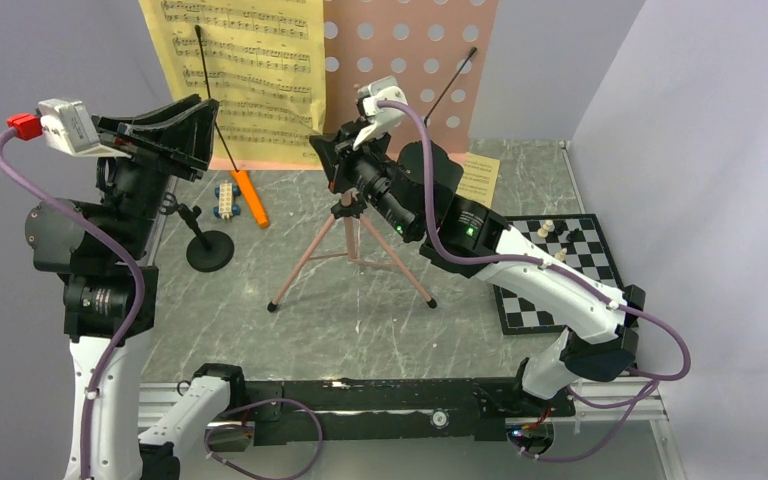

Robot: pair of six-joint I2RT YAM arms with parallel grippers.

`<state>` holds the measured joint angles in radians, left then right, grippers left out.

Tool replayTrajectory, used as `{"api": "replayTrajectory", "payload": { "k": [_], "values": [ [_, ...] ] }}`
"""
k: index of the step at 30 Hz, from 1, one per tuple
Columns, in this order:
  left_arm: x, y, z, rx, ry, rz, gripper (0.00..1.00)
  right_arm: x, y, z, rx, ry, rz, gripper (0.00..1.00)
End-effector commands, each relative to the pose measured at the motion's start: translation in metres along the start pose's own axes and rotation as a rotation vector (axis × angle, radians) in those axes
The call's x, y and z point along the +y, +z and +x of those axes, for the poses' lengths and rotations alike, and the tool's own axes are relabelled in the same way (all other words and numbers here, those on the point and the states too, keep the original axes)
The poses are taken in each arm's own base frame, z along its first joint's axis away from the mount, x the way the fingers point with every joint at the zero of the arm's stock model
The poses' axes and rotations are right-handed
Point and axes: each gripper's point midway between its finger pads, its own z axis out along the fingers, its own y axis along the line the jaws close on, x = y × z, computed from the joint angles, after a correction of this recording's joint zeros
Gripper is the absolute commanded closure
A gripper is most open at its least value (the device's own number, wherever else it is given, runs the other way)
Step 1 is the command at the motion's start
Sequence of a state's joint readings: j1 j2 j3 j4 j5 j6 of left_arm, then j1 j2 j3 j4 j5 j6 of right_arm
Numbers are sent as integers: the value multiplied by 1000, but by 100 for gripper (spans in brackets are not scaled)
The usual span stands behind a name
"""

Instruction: Pack up the instrument practice props

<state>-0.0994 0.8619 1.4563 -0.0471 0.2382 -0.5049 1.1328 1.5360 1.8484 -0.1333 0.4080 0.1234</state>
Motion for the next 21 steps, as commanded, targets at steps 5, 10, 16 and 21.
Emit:
{"api": "replayTrajectory", "payload": {
  "k": [5, 10, 16, 21],
  "values": [
    [6, 7, 10, 37, 37, -3, 62, 4, -7, -36, -67, 29, -27, 100],
    [8, 8, 15, 55, 49, -2, 68, 5, -4, -33, -60, 25, -30, 100],
    [7, 9, 18, 61, 52, 10, 84, 5, -2, -32, -58, 24, -27, 100],
    [3, 7, 16, 51, 63, 37, 100, 5, -2, -31, -57, 24, -23, 100]
  ]
}}
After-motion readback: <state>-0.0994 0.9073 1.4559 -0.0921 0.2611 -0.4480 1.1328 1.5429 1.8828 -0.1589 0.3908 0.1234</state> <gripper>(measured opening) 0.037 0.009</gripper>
